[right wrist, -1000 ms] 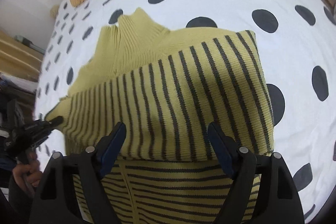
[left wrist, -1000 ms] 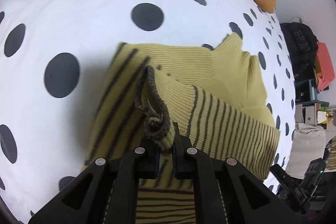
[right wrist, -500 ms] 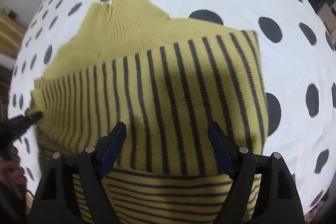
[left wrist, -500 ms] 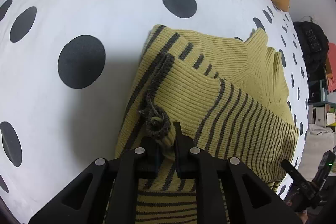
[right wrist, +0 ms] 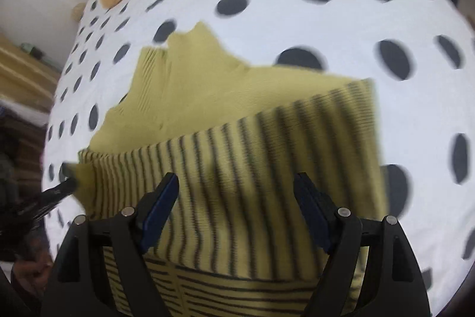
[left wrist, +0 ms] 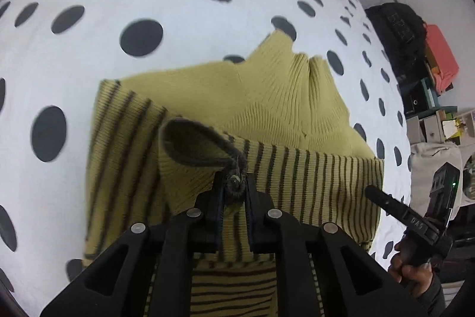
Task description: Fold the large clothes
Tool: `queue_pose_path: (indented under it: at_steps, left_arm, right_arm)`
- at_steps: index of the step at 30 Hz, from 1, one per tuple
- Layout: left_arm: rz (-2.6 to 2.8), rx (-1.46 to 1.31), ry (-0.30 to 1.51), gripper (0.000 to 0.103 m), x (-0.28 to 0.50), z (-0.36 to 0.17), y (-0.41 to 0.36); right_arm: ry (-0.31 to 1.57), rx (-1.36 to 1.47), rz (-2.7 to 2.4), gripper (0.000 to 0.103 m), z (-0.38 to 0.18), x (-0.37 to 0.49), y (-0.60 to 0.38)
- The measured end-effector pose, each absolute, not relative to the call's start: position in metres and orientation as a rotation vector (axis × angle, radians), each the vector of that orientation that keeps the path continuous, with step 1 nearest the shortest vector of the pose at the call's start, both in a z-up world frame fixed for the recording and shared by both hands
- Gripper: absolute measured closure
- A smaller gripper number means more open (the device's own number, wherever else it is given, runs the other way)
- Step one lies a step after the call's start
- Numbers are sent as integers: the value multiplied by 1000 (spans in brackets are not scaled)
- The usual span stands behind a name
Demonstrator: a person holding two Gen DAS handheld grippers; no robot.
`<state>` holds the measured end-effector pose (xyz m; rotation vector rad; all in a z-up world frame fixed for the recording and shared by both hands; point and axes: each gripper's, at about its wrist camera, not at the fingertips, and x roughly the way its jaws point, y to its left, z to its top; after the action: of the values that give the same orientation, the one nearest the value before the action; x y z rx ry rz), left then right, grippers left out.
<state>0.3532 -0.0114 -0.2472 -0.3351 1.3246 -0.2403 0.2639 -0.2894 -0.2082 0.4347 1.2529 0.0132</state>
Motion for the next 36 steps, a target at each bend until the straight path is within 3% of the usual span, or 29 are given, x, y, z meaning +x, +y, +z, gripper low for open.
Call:
queue_pose_path:
  at_steps: [3, 5, 6, 9, 12, 16, 20, 23, 24, 25, 31, 36]
  left_arm:
    - [33, -146, 1255, 90, 346, -241, 11]
    - [128, -148, 1279, 89, 343, -245, 40]
    - [177, -157, 1300, 95, 339, -248, 58]
    - [229, -215, 1280, 95, 327, -232, 94]
    - [122, -213, 1218, 95, 320, -204, 74]
    - [-156, -309, 1272, 94, 330, -223, 15]
    - [-176, -188, 1386, 92, 336, -279, -25]
    - [-74, -157, 1430, 101, 338, -315, -3]
    - [-56, -199, 1432, 101, 337, -316, 12]
    - [-36, -243, 1434, 101, 337, -312, 24]
    - [-13, -246, 1290, 102, 352, -247, 54]
    - [-48, -176, 1365, 102, 399, -290, 27]
  right_arm:
    - [1333, 354, -44, 23, -229, 268, -287]
    - [1344, 348, -38, 23, -236, 265, -292]
    - [1335, 345, -20, 23, -234, 263, -293]
    - [1303, 341, -24, 23, -221, 257, -296]
    - [1234, 405, -33, 23, -201, 247, -304]
    - [1186, 528, -17, 25, -192, 239, -311]
    - [1249, 521, 1, 41, -208, 237, -304]
    - [1352, 434, -73, 73, -236, 234, -313]
    - [1355, 426, -81, 92, -241, 231, -322]
    - [1355, 437, -93, 101, -242, 229, -331]
    - [1242, 510, -126, 98, -205, 233, -365]
    - [1259, 490, -110, 98, -222, 286, -360]
